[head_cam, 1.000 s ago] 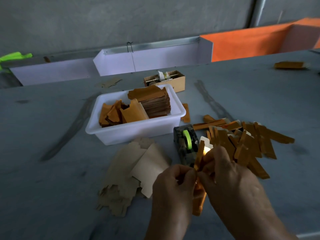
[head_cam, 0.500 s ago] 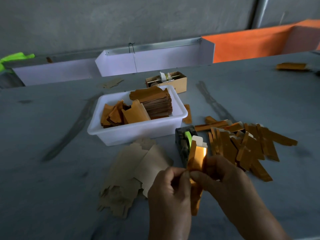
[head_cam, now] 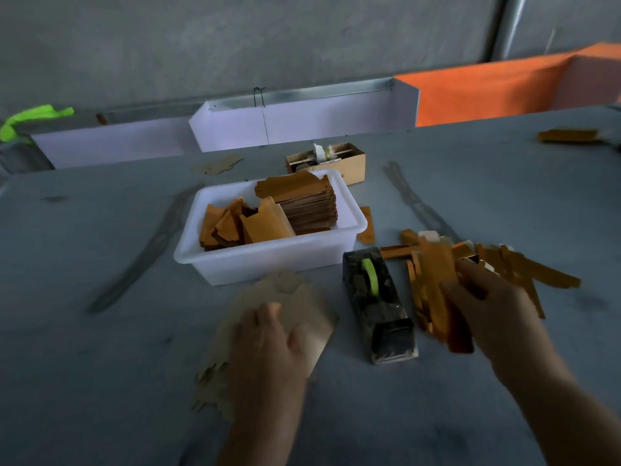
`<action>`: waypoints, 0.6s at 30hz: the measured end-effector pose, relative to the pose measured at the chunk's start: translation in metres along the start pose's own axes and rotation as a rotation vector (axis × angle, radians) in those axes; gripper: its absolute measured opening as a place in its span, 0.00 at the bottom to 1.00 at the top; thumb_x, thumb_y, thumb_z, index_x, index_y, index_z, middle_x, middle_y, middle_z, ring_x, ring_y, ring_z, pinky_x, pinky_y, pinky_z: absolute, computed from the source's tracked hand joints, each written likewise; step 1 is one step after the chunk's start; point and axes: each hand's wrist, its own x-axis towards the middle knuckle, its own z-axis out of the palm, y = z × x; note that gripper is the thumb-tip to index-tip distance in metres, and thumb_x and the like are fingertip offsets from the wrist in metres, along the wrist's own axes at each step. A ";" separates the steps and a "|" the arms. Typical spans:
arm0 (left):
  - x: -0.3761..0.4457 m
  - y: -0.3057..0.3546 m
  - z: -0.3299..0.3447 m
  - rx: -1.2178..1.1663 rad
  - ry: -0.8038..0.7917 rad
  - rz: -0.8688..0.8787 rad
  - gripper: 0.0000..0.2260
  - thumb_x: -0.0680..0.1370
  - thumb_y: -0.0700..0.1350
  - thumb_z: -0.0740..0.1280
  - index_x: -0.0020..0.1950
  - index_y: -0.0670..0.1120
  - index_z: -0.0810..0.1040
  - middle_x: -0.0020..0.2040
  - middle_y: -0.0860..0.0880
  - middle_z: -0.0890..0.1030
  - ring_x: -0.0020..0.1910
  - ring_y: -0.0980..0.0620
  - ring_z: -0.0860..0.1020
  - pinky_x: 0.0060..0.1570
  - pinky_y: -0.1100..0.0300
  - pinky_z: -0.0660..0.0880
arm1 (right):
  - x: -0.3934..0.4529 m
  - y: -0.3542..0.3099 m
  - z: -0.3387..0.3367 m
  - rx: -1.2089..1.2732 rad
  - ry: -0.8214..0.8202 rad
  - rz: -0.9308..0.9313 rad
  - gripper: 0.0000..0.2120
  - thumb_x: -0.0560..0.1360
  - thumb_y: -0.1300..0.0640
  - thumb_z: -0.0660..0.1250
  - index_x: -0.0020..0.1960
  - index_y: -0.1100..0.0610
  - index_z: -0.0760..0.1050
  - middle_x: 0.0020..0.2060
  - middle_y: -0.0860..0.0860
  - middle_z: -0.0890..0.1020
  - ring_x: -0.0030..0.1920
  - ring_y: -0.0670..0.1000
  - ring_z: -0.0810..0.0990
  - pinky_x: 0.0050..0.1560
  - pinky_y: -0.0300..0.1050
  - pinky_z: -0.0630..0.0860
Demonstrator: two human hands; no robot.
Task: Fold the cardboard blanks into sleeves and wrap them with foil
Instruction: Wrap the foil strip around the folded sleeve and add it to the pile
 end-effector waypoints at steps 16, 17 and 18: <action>0.030 -0.030 -0.007 -0.100 -0.036 -0.135 0.05 0.76 0.46 0.68 0.41 0.49 0.77 0.41 0.49 0.81 0.44 0.47 0.79 0.43 0.55 0.74 | -0.034 0.000 0.007 -0.155 0.131 -0.008 0.18 0.73 0.57 0.68 0.62 0.55 0.74 0.55 0.54 0.77 0.47 0.50 0.73 0.45 0.46 0.69; 0.029 -0.031 -0.007 -0.092 -0.033 -0.132 0.03 0.76 0.44 0.68 0.44 0.47 0.78 0.45 0.47 0.82 0.47 0.45 0.79 0.46 0.54 0.74 | -0.036 -0.004 0.007 -0.147 0.115 -0.031 0.16 0.73 0.58 0.68 0.60 0.55 0.75 0.53 0.53 0.78 0.46 0.50 0.74 0.44 0.45 0.69; 0.029 -0.030 -0.006 -0.112 -0.044 -0.138 0.03 0.76 0.44 0.68 0.47 0.45 0.78 0.48 0.45 0.82 0.50 0.44 0.79 0.49 0.54 0.73 | -0.039 -0.009 0.009 -0.132 0.100 -0.060 0.14 0.73 0.58 0.68 0.58 0.54 0.77 0.50 0.51 0.78 0.44 0.49 0.75 0.43 0.43 0.69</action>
